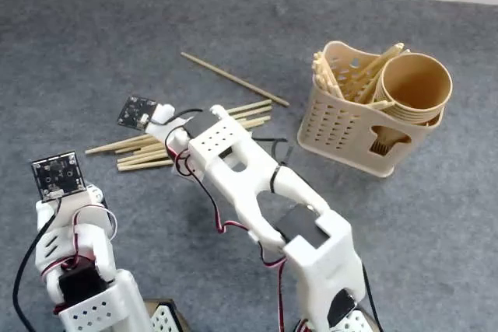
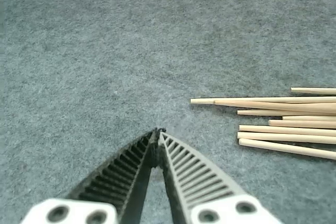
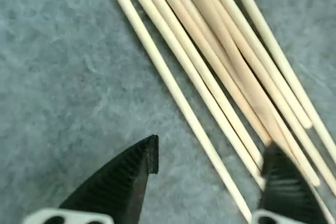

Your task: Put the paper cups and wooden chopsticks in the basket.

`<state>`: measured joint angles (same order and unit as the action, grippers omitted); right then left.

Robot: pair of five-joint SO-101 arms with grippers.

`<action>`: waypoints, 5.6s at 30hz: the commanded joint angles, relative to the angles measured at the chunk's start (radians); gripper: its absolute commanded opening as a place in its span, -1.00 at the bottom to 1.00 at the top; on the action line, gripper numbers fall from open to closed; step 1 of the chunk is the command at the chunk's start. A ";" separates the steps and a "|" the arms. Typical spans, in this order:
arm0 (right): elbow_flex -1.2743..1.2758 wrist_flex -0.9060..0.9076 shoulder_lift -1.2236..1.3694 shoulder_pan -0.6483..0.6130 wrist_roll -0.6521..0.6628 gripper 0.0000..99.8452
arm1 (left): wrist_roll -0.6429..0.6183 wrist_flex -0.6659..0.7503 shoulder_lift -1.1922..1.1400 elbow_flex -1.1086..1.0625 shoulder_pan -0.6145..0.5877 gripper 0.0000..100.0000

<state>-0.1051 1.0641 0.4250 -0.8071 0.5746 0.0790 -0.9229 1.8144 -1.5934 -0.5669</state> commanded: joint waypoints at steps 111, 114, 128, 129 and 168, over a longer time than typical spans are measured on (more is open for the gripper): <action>0.010 -0.317 -0.972 0.257 -0.321 -0.99 | 0.006 0.018 0.002 0.005 0.022 -0.98; 0.013 -0.309 -1.040 0.331 -0.321 -0.99 | 0.006 0.018 0.002 0.005 0.022 -0.98; 0.193 -0.639 -0.997 0.654 -0.327 -0.99 | 0.006 0.018 0.002 0.004 0.024 -0.98; 0.225 -0.679 -0.981 0.668 -0.327 -0.99 | 0.006 0.018 0.002 0.004 0.024 -0.98; 0.657 -0.944 -1.009 0.748 -0.485 -0.69 | 0.006 0.018 0.002 0.004 0.027 -0.98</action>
<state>0.5669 0.1343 -0.4879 -0.0629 0.0928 0.0790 -0.9229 1.8144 -1.5934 -0.5577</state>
